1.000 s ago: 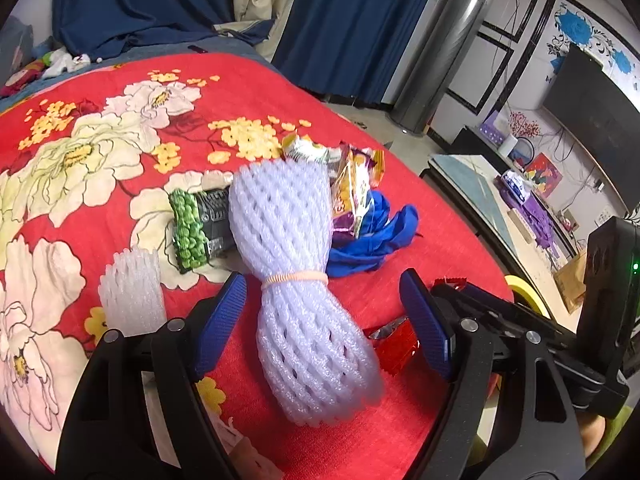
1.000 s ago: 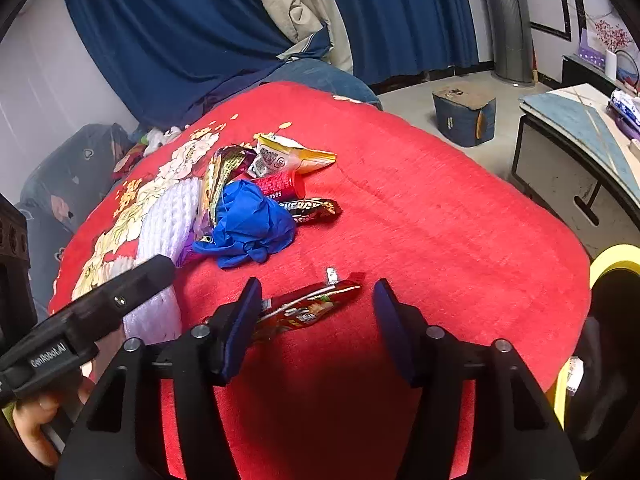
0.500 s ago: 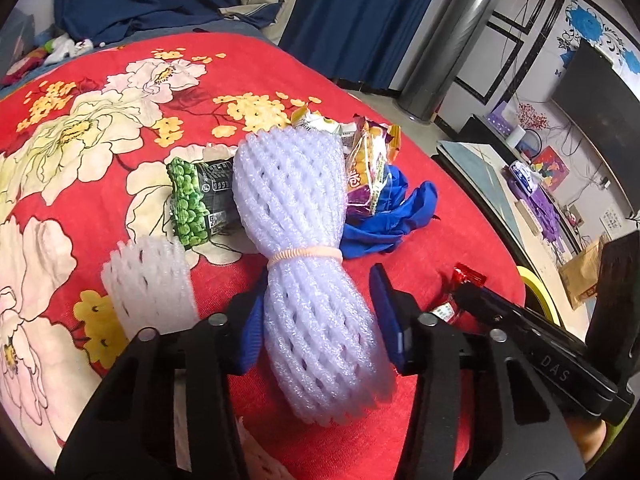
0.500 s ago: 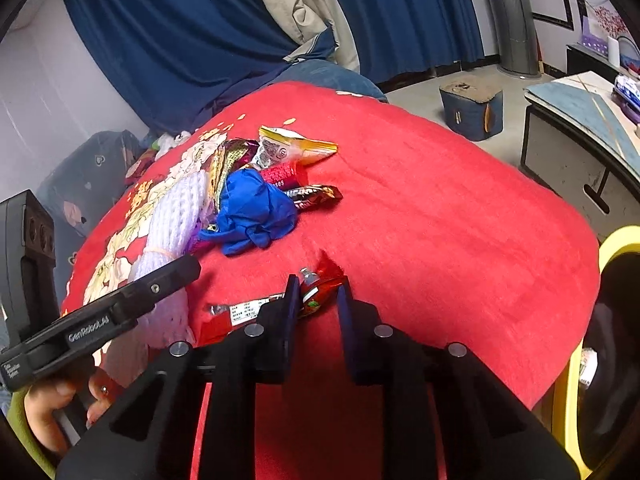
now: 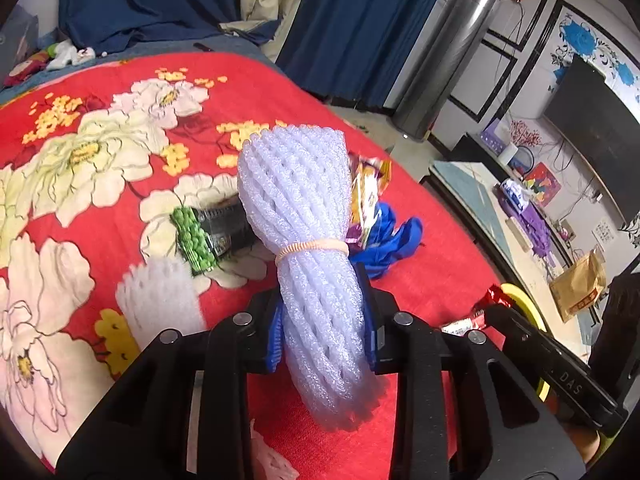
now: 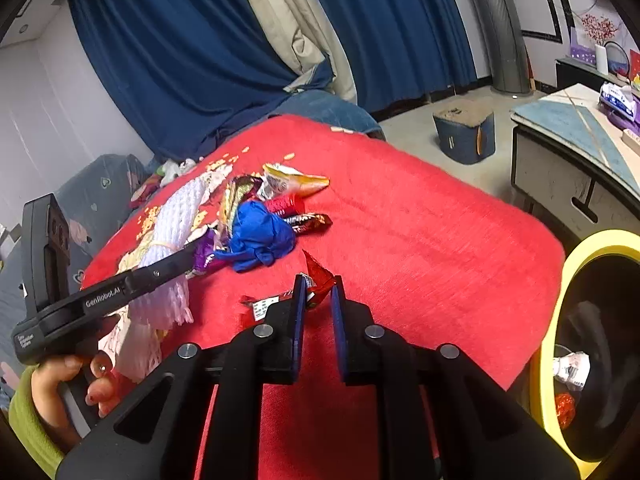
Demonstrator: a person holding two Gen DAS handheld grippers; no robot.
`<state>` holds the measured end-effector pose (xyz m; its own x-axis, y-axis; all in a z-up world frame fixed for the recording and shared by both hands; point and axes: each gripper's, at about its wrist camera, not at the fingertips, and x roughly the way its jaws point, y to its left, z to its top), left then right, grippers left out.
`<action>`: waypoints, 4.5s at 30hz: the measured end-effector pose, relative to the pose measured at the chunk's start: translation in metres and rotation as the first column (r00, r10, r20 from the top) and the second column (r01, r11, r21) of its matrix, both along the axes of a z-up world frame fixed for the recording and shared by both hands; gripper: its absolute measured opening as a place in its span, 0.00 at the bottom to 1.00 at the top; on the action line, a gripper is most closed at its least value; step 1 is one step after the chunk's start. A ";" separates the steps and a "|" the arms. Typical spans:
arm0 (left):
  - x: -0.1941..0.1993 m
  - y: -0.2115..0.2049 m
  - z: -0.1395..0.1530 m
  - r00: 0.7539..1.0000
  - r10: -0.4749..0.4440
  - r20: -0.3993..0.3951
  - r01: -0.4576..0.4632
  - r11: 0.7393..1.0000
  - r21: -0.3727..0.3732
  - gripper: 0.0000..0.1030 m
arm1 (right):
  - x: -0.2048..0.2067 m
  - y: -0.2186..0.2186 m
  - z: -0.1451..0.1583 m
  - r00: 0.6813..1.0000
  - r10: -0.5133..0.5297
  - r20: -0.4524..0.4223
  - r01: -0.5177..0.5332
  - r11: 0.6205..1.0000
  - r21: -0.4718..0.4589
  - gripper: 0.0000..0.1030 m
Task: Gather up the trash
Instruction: 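Grasp the red candy wrapper with the right gripper while the left grasps the foam net bundle, then carry the wrapper and foam net bundle to the bin and release both, then move both tools back over the remaining wrappers on the bedspread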
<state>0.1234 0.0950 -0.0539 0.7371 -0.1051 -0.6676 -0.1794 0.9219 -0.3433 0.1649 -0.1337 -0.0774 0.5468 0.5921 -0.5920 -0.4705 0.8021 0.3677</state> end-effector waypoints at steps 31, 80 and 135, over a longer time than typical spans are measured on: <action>-0.020 -0.090 0.041 0.949 -0.268 0.165 0.258 0.963 0.079 0.23 | -0.036 -0.073 0.058 0.971 -0.127 0.202 0.121 0.992 0.041 0.10; -0.007 -0.283 -0.013 0.713 -0.701 0.001 0.684 0.696 0.220 0.23 | -0.056 -0.254 0.024 0.814 -0.558 0.164 0.558 0.828 0.053 0.10; 0.016 -0.142 0.042 0.955 -0.237 0.177 0.199 0.958 0.208 0.89 | -0.054 -0.172 0.029 0.904 -0.385 0.184 0.397 0.917 -0.030 0.66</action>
<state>0.1398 -0.0466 -0.0114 0.8294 -0.1663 -0.5333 0.0871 0.9815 -0.1706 0.1112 -0.3058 -0.0482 0.8223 0.2731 -0.4993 -0.1647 0.9540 0.2505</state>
